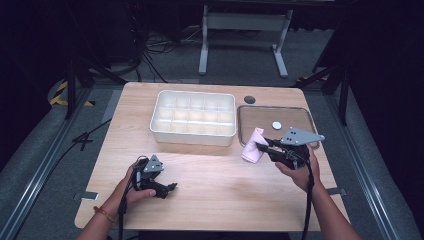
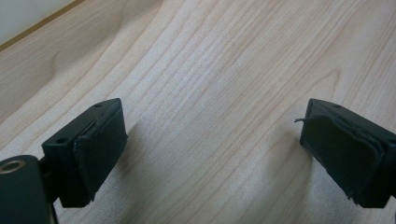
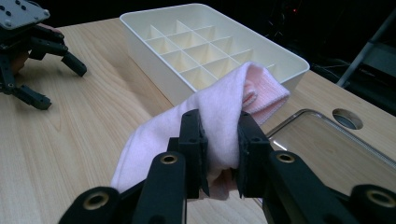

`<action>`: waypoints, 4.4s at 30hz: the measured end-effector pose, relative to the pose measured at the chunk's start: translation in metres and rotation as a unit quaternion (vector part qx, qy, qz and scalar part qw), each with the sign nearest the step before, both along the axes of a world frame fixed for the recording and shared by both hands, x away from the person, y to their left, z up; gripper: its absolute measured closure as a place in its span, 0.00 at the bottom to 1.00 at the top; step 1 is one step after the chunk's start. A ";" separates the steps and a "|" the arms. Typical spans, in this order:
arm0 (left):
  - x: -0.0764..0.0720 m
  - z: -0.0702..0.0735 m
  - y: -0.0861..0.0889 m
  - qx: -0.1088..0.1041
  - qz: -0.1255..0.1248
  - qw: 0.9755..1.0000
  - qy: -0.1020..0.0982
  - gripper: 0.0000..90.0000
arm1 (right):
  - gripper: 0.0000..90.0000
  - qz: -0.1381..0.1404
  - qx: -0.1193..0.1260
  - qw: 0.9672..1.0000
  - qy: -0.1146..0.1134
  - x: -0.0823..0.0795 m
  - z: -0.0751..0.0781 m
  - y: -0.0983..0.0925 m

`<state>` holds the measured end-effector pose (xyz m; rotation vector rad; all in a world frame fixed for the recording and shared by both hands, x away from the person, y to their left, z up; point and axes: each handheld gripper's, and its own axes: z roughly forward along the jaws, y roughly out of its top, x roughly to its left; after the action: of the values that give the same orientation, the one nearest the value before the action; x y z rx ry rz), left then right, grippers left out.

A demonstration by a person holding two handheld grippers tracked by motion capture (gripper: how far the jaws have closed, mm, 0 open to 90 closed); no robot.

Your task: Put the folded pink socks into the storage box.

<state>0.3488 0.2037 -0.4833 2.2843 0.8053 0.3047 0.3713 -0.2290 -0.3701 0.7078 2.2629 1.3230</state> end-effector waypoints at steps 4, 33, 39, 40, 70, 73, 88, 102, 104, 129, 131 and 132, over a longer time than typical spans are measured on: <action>0.000 0.000 0.000 0.001 -0.002 1.000 -0.001 0.08 | 0.84 -0.001 -0.001 1.000 -0.004 0.003 0.002 0.002; 0.000 0.000 0.000 0.001 -0.002 1.000 -0.001 0.08 | 0.84 -0.008 -0.013 1.000 -0.015 0.036 0.022 0.025; 0.000 0.000 0.000 0.000 0.000 1.000 -0.001 0.08 | 0.84 -0.010 -0.018 1.000 -0.018 0.042 0.027 0.029; 0.000 0.000 0.000 0.000 -0.001 1.000 -0.001 0.08 | 0.84 -0.010 -0.020 1.000 -0.021 0.043 0.028 0.030; -0.001 0.000 0.000 -0.001 0.001 1.000 -0.002 0.08 | 0.84 -0.013 -0.062 0.998 -0.021 0.078 0.026 0.069; -0.001 0.000 0.000 -0.001 0.000 1.000 -0.001 0.08 | 0.84 -0.016 -0.070 0.997 -0.019 0.082 0.023 0.074; -0.001 0.000 0.000 -0.003 0.001 1.000 0.000 0.08 | 0.84 -0.034 -0.117 0.993 -0.013 0.101 0.012 0.084; -0.001 0.000 0.001 0.002 -0.004 1.000 0.001 0.08 | 0.84 -0.043 -0.134 0.990 -0.004 0.109 -0.004 0.098; -0.001 0.001 0.001 0.002 -0.004 1.000 0.001 0.08 | 0.84 -0.044 -0.141 0.989 -0.002 0.109 -0.006 0.100; -0.002 0.000 0.001 0.001 -0.003 1.000 0.000 0.08 | 0.83 -0.017 -0.190 0.982 0.012 0.111 -0.023 0.107; -0.002 0.000 0.001 0.002 -0.003 1.000 0.000 0.08 | 0.83 -0.014 -0.193 0.981 0.014 0.112 -0.025 0.108; -0.002 0.001 0.001 0.003 -0.004 1.000 0.000 0.08 | 0.83 -0.012 -0.197 0.980 0.012 0.112 -0.025 0.109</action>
<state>0.3471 0.2045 -0.4826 2.2921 0.7971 0.3028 0.4829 -0.1200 -0.3953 0.6088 2.4237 0.8163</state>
